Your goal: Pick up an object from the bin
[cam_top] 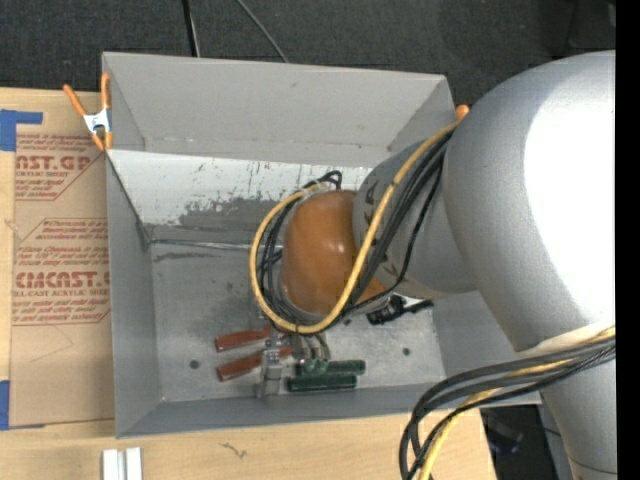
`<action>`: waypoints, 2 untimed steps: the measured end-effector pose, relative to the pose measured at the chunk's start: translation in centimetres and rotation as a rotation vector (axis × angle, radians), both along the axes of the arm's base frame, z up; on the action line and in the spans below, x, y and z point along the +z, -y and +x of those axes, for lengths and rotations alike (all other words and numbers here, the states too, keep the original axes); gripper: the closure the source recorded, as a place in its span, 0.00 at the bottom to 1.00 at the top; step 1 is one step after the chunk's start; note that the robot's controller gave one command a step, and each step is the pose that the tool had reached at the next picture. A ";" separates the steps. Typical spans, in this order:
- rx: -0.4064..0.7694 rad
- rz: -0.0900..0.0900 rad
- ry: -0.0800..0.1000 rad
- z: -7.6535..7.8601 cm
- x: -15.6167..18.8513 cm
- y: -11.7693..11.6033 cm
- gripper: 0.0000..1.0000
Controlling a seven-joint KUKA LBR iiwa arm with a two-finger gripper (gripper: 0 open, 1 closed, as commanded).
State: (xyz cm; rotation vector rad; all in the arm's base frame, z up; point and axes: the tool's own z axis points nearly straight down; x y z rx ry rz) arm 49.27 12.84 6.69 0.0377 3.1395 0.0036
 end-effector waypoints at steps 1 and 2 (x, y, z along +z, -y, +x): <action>0.000 0.000 0.000 0.0 0.0 -0.1 0.00; 0.000 -0.001 -0.001 0.0 0.0 -0.1 0.00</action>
Offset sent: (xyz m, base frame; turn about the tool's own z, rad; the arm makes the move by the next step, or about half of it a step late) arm 0.0000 0.0000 0.0000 0.0000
